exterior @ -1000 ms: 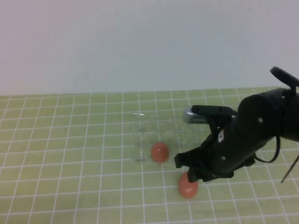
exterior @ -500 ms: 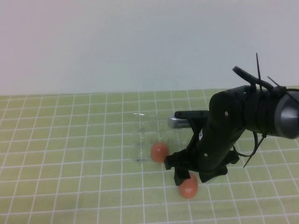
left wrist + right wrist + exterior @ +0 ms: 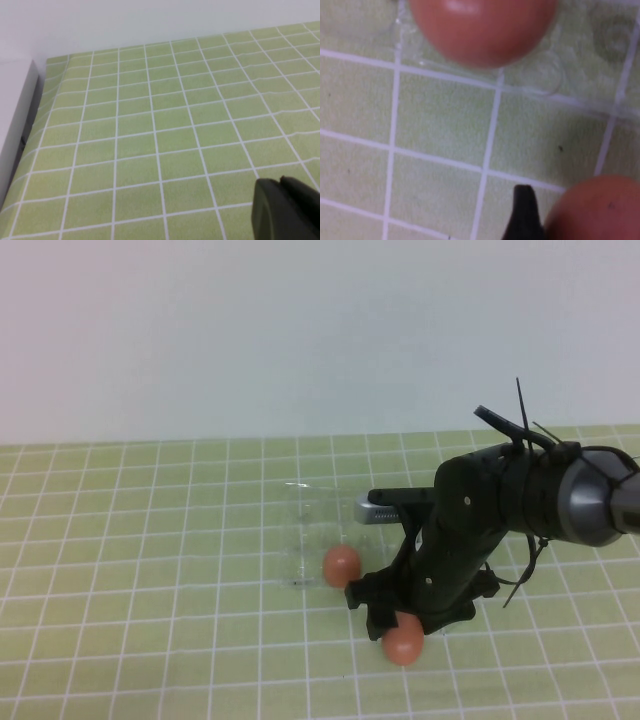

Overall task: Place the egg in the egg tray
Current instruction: Pick up the egg

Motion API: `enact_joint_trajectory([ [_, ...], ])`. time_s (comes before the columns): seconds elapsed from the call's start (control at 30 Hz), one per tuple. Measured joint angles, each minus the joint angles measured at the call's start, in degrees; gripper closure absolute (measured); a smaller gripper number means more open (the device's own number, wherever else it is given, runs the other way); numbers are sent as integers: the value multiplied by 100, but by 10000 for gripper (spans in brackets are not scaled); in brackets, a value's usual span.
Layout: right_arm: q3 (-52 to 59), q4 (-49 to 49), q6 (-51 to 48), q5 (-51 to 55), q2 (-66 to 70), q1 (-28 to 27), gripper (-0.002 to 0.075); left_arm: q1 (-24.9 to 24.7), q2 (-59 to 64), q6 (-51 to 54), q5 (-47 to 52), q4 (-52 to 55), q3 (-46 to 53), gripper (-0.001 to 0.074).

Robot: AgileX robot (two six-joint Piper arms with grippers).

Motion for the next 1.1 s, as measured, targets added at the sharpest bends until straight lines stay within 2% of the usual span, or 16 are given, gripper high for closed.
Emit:
enact_joint_trajectory([
  [1.1, -13, -23, -328, -106, 122, 0, 227, 0, 0, 0, 0, 0, 0, 737],
])
